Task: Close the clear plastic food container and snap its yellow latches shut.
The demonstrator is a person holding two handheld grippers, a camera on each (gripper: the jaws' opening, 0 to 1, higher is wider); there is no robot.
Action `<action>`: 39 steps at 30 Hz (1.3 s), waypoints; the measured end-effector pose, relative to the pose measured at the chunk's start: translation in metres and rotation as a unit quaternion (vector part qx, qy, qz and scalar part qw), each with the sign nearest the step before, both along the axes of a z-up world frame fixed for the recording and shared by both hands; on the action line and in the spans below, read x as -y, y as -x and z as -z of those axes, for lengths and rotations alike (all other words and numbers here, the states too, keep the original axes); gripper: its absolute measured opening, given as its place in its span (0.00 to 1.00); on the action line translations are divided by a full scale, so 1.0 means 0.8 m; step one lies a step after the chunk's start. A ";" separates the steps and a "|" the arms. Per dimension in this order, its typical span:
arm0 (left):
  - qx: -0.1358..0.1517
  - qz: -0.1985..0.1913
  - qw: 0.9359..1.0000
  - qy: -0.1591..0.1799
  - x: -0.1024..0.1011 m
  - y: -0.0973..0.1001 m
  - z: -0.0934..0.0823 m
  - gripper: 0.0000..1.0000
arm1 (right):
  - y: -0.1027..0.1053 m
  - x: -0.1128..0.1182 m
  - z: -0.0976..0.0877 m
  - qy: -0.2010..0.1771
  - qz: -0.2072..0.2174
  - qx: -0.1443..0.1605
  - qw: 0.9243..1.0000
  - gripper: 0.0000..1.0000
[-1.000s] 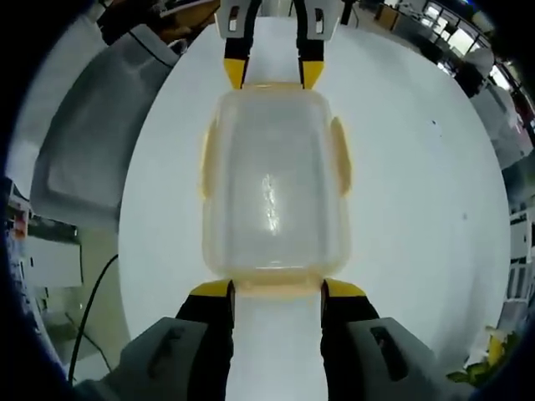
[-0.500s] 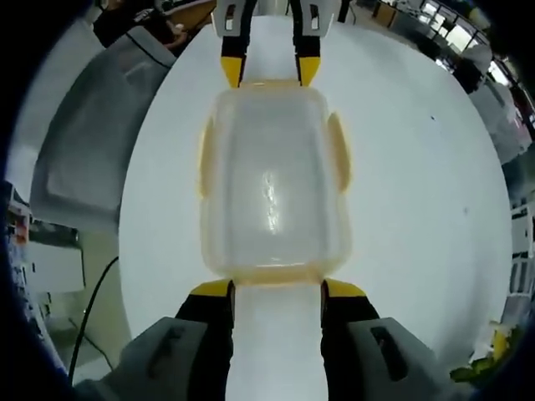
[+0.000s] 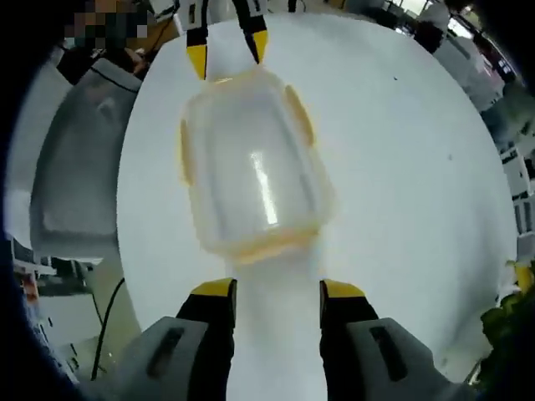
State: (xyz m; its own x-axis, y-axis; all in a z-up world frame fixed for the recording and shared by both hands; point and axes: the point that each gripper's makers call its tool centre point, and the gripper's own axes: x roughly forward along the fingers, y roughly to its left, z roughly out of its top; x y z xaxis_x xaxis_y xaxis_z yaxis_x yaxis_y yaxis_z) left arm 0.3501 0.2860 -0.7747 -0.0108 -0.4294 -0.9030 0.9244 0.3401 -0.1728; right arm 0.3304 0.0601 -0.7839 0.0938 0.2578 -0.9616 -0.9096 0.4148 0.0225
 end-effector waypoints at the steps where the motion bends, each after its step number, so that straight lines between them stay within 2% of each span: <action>1: -0.007 -0.018 1.000 0.003 -0.001 0.000 -0.002 0.37 | -0.002 0.001 -0.003 0.000 0.019 0.002 1.000 0.37; 2: -0.021 -0.054 0.998 0.011 0.000 -0.001 -0.004 0.37 | -0.005 0.003 -0.005 -0.001 0.040 0.004 0.999 0.36; 3: -0.039 -0.088 0.995 0.011 -0.001 0.000 -0.006 0.37 | -0.010 0.006 -0.009 -0.004 0.089 0.004 0.996 0.34; 4: -0.062 -0.103 0.992 0.027 0.004 0.005 -0.009 0.37 | -0.011 0.005 -0.011 -0.009 0.103 0.002 0.995 0.34; 5: -0.095 -0.138 0.985 0.046 0.010 0.010 -0.015 0.38 | -0.012 0.007 -0.015 -0.015 0.132 -0.005 0.991 0.33; 6: -0.120 -0.170 0.976 0.062 0.015 0.013 -0.019 0.38 | -0.013 0.007 -0.018 -0.019 0.159 -0.010 0.987 0.32; 7: -0.155 -0.210 0.961 0.092 0.026 0.017 -0.026 0.40 | -0.011 0.004 -0.023 -0.034 0.193 -0.024 0.980 0.32; 8: -0.173 -0.234 0.951 0.106 0.030 0.016 -0.028 0.41 | -0.011 0.001 -0.025 -0.045 0.213 -0.031 0.975 0.32; 9: -0.191 -0.274 0.935 0.120 0.035 0.011 -0.031 0.41 | -0.009 -0.010 -0.029 -0.072 0.246 -0.050 0.965 0.34; 11: -0.197 -0.312 0.920 0.134 0.039 0.005 -0.031 0.41 | -0.006 -0.024 -0.035 -0.108 0.288 -0.080 0.948 0.37; 13: -0.219 -0.363 0.895 0.137 0.044 0.003 -0.027 0.41 | -0.006 -0.044 -0.041 -0.160 0.340 -0.120 0.919 0.35; 14: -0.229 -0.374 0.888 0.140 0.047 0.004 -0.026 0.41 | -0.004 -0.048 -0.040 -0.164 0.354 -0.134 0.911 0.35; 15: -0.238 -0.381 0.882 0.144 0.051 0.006 -0.025 0.41 | -0.003 -0.050 -0.038 -0.167 0.353 -0.140 0.910 0.36; 16: -0.247 -0.396 0.872 0.147 0.055 0.008 -0.024 0.41 | -0.002 -0.052 -0.034 -0.165 0.354 -0.143 0.909 0.37; 17: -0.249 -0.400 0.870 0.146 0.056 0.009 -0.022 0.41 | -0.001 -0.052 -0.030 -0.159 0.360 -0.147 0.907 0.38; 18: -0.246 -0.397 0.873 0.139 0.056 0.010 -0.017 0.43 | 0.000 -0.052 -0.025 -0.150 0.360 -0.146 0.909 0.38; 20: -0.254 -0.404 0.869 0.132 0.057 0.013 -0.014 0.45 | 0.000 -0.049 -0.016 -0.130 0.366 -0.145 0.910 0.40; 22: -0.257 -0.411 0.865 0.132 0.057 0.012 -0.013 0.46 | 0.000 -0.053 -0.012 -0.130 0.364 -0.145 0.911 0.40; 25: -0.258 -0.410 0.865 0.129 0.056 0.012 -0.013 0.45 | 0.000 -0.060 -0.010 -0.136 0.366 -0.152 0.908 0.41; 27: -0.265 -0.418 0.860 0.125 0.056 0.014 -0.011 0.45 | 0.000 -0.065 -0.008 -0.138 0.367 -0.157 0.906 0.41; 28: -0.265 -0.418 0.860 0.124 0.057 0.014 -0.010 0.45 | 0.000 -0.067 -0.006 -0.136 0.367 -0.158 0.907 0.41; 30: -0.264 -0.414 0.864 0.114 0.057 0.019 -0.006 0.44 | 0.001 -0.066 -0.001 -0.123 0.365 -0.159 0.909 0.39; 32: -0.253 -0.410 0.870 0.102 0.054 0.017 -0.002 0.41 | 0.003 -0.066 0.004 -0.118 0.361 -0.161 0.911 0.38; 33: -0.252 -0.408 0.872 0.100 0.054 0.016 -0.001 0.41 | 0.003 -0.068 0.004 -0.122 0.372 -0.168 0.905 0.39; 36: -0.251 -0.412 0.871 0.094 0.052 0.012 0.004 0.39 | 0.004 -0.067 0.003 -0.125 0.370 -0.168 0.905 0.39; 39: -0.245 -0.410 0.875 0.081 0.050 0.011 0.010 0.35 | 0.004 -0.067 0.003 -0.125 0.370 -0.169 0.905 0.38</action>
State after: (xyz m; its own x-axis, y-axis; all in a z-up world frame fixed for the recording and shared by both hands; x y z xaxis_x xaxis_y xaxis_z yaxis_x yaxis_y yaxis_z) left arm 0.3416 0.2457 -0.7826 -0.0071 -0.5965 -0.8025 0.1838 0.7881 -0.5874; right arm 0.3273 0.1134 -0.7863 0.0412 0.4577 -0.8881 -0.3093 0.8511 0.4243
